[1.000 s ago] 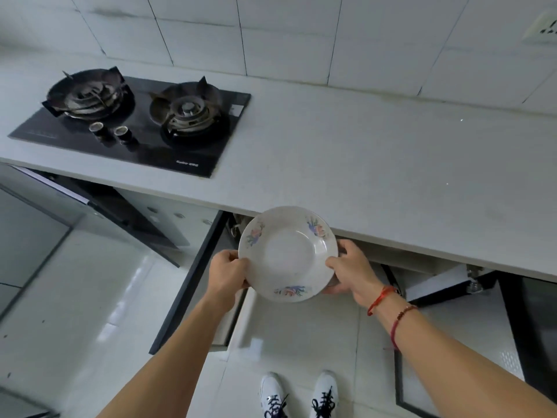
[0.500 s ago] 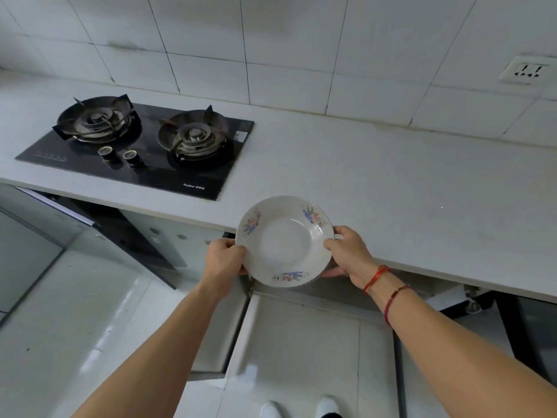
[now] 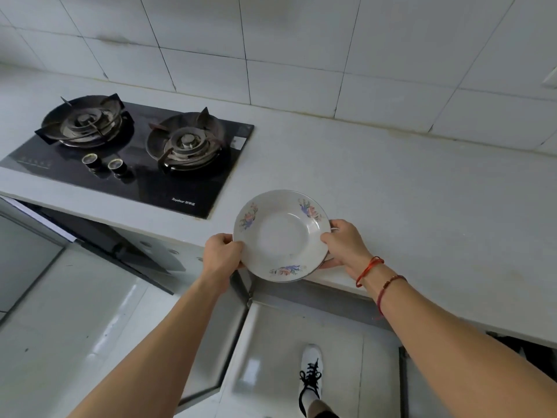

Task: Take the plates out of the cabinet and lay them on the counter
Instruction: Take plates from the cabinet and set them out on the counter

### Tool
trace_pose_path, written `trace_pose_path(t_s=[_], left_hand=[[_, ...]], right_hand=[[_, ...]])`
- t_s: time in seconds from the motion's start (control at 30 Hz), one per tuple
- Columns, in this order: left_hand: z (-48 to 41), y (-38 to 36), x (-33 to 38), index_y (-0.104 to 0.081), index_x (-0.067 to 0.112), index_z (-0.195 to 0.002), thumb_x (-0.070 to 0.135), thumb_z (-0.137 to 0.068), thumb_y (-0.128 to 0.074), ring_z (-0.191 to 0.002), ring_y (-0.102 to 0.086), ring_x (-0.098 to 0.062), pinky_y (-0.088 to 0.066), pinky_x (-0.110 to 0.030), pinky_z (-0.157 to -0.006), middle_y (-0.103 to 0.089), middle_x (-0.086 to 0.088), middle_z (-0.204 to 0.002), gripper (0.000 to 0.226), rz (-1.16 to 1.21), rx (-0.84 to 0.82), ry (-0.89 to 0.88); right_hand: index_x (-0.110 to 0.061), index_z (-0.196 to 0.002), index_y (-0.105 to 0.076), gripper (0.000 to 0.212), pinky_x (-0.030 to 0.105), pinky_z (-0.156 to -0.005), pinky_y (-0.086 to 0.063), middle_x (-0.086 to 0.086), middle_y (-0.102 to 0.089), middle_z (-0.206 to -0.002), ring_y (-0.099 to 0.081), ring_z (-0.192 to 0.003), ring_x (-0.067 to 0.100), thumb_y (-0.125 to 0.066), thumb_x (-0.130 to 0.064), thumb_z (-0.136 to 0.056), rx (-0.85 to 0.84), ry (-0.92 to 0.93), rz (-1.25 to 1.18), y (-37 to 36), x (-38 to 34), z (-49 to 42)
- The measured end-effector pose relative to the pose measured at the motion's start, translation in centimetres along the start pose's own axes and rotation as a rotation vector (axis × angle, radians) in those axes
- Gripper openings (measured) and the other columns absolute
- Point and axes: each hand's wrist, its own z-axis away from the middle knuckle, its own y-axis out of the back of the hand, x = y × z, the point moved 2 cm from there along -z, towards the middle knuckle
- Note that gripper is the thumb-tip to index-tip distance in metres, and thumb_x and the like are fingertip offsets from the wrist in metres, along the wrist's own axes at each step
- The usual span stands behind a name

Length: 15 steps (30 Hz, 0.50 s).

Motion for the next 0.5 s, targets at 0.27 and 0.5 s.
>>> trace_pose_path(t_s=[0.27, 0.5], left_hand=[[-4.4, -3.0, 2.0, -0.067, -0.001, -0.089, -0.008, -0.082, -0.055, -0.074, -0.071, -0.024, -0.061, -0.035, -0.064, -0.071, -0.010, -0.088, 0.015, 0.034, 0.098, 0.069], [-8.0, -3.8, 2.3, -0.070, 0.001, -0.090, -0.006, -0.082, -0.055, -0.077, -0.072, -0.025, -0.062, -0.040, -0.071, -0.073, -0.009, -0.089, 0.018, 0.015, 0.129, 0.101]], right_hand=[[-0.023, -0.082, -0.064, 0.026, 0.056, -0.060, -0.060, 0.008, -0.071, -0.091, -0.071, -0.082, 0.031, -0.049, -0.001, -0.081, -0.044, 0.009, 0.084, 0.9, -1.5, -8.0], [-0.017, -0.092, -0.067, 0.025, 0.056, -0.066, -0.060, 0.007, -0.073, -0.091, -0.071, -0.084, 0.031, -0.052, -0.006, -0.074, -0.072, 0.006, 0.129, 0.0, -0.9, -12.2]])
